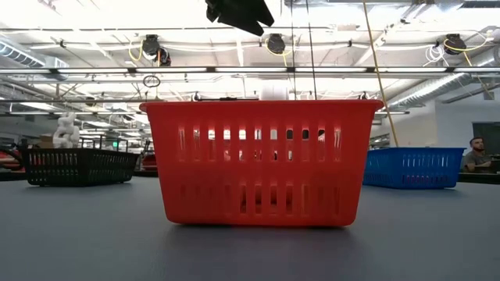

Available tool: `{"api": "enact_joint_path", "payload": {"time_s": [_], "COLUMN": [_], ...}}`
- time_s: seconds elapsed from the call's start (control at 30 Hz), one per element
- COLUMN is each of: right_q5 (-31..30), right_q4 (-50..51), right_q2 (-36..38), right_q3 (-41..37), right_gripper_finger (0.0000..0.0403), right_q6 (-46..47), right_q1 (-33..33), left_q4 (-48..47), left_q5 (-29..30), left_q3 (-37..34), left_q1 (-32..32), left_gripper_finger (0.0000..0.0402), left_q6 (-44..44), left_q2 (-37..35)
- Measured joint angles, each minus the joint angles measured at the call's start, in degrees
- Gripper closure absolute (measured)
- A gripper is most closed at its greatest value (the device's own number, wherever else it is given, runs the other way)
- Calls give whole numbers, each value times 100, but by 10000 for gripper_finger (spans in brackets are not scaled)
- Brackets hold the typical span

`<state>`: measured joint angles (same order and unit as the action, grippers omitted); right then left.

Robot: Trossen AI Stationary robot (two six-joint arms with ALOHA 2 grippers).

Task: Sort & place blocks by color
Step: Put the green block into the black bin

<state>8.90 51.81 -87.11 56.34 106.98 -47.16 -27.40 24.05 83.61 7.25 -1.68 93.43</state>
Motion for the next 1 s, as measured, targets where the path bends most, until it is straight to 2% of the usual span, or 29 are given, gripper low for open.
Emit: {"api": "enact_joint_path", "payload": {"time_s": [0.17,0.4,0.6,0.77,1.0], "right_q5": [-2,15,147,195,219], "right_q4": [-231,-1056,-1134,-1121,-1119], "right_q2": [2,2,2,4,4], "right_q3": [-189,-715,-907,-938,-938], "right_gripper_finger": [96,96,102,139,221], "right_q6": [89,149,57,-29,-254], "right_q1": [-6,-22,-22,-22,-22], "left_q4": [-7,-46,-44,-44,-44], "left_q5": [-2,-4,-4,-4,-6], "left_q3": [0,0,0,0,2], "left_q1": [0,0,0,0,0], "left_gripper_finger": [146,146,146,146,146], "left_q6": [-3,-13,-12,-11,-11], "left_q2": [0,0,0,0,0]}}
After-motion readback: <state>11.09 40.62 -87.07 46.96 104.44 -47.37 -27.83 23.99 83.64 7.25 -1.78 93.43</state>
